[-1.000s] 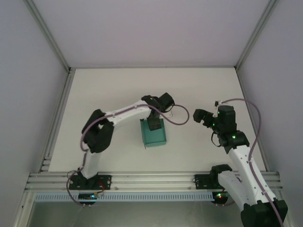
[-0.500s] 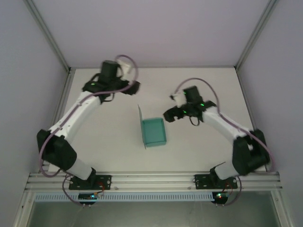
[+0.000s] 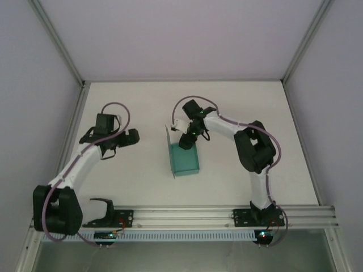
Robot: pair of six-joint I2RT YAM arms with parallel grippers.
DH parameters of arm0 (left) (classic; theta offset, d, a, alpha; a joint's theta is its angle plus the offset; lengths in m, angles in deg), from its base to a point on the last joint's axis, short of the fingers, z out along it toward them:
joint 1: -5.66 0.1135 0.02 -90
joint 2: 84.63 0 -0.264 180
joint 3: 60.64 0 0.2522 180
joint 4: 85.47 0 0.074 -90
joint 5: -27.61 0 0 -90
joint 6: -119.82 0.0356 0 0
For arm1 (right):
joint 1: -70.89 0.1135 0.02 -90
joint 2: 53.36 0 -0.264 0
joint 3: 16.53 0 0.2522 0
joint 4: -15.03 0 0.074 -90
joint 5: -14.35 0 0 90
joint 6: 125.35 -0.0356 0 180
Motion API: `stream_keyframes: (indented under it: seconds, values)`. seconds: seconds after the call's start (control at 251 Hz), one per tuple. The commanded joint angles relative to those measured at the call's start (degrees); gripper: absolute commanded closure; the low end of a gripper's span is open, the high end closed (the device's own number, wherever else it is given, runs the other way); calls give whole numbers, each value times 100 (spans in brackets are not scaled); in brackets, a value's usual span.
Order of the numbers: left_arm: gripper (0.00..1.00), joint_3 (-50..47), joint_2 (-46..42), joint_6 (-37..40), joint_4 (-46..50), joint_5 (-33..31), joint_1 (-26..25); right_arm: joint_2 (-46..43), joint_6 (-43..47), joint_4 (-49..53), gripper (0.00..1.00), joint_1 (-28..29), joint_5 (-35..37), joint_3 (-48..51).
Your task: Assemble paper box
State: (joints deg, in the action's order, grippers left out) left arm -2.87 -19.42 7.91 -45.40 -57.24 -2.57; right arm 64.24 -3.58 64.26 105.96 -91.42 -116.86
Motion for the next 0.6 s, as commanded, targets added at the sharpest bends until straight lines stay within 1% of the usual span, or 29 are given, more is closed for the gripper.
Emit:
stream_keyframes:
  seconds: [0.0, 0.072, 0.124, 0.204, 0.263, 0.291, 0.335, 0.367, 0.463, 0.519, 0.559, 0.595]
  values:
    - [0, -197, -325, -449, -185, -40, 35, 30, -576, 23, 67, 37, 528, -33]
    - [0, -266, -439, -575, -227, 28, 40, -89, -1304, -272, 78, -15, 886, 166]
    - [0, -237, -502, -607, -183, 111, 38, -194, -1706, -354, 81, -48, 1002, 300]
    - [1, -238, -624, -711, -190, 113, 41, -305, -2782, -369, 85, -51, 1626, 444]
    - [0, -276, -696, -771, -264, 86, 34, -362, -4044, -156, 86, -45, 2342, 490]
    - [0, -287, -719, -798, -303, 58, 38, -390, -4626, 43, 86, -55, 2514, 516]
    - [0, -275, -728, -861, -328, -22, 33, -459, -5366, 260, 86, -62, 2594, 605]
    - [0, -270, -729, -889, -355, -49, 31, -536, -5830, 334, 89, -56, 2657, 720]
    - [0, -248, -657, -898, -473, 47, 31, -872, -6811, 266, 90, 20, 2627, 1222]
    - [0, -230, -583, -911, -514, 79, 21, -1075, -7139, 156, 90, 68, 2344, 1497]
    - [0, -223, -526, -924, -551, 104, 22, -1231, -7547, 155, 89, 103, 2427, 1641]
    - [0, -225, -474, -925, -608, 153, 23, -1381, -7639, 42, 89, 137, 2366, 1778]
